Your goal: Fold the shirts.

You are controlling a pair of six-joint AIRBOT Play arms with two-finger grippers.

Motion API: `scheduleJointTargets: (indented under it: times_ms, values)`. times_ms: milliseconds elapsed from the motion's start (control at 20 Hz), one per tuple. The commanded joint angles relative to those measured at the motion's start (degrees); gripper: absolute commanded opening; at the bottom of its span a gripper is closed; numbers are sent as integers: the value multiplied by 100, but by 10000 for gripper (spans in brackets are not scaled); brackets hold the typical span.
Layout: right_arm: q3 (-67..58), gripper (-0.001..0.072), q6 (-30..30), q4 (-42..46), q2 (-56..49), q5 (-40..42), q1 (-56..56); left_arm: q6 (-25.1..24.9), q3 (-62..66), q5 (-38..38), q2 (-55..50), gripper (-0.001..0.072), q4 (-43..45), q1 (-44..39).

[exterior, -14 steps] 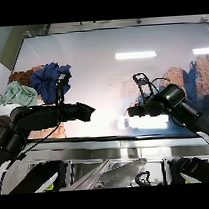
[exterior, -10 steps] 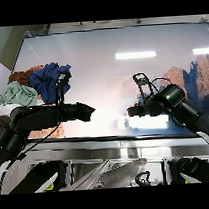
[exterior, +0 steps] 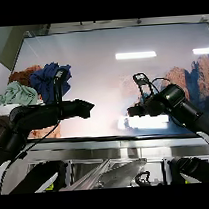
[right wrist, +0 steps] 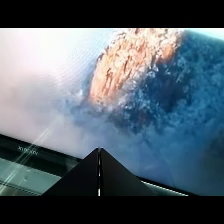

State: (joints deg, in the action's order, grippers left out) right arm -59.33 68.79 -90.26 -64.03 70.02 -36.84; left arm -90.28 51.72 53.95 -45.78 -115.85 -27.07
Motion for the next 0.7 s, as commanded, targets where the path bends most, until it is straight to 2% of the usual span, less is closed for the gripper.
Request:
scheduleJointTargets:
  times_ms: [0, 100, 150, 200, 250, 400, 450, 500, 550, 650]
  values:
    - [2, 30, -4, -7, 2, -2, -4, 527, 164, -474, -205, 18, 1718, 531]
    - [2, 30, -4, -4, 2, -92, -4, 535, 597, -389, -772, 20, 2686, 1412]
    - [2, 29, 0, -4, 2, -164, -4, 527, 848, -483, -1126, 53, 2833, 1862]
    - [2, 30, 0, 0, 0, -227, -4, 525, 1119, -623, -1537, 425, 2933, 2306]
    - [2, 29, -2, -4, -11, -400, -4, 522, 1427, -883, -2052, 695, 2909, 2743]
    - [2, 39, 15, 111, -42, -1062, 0, -76, 2623, -839, -3814, 698, 2887, 3462]
    - [0, 96, -33, 236, -59, -1226, 26, -234, 3005, -787, -4356, 698, 2887, 3554]
    - [0, 285, -273, 308, -92, -1316, 111, -295, 3412, -730, -4909, 698, 2896, 3615]
    - [0, 332, -496, 302, -125, -1333, 236, -299, 3755, -671, -5375, 698, 2922, 3650]
    - [0, 332, -586, 304, -140, -1331, 474, -420, 4262, -651, -6085, 698, 2938, 3652]
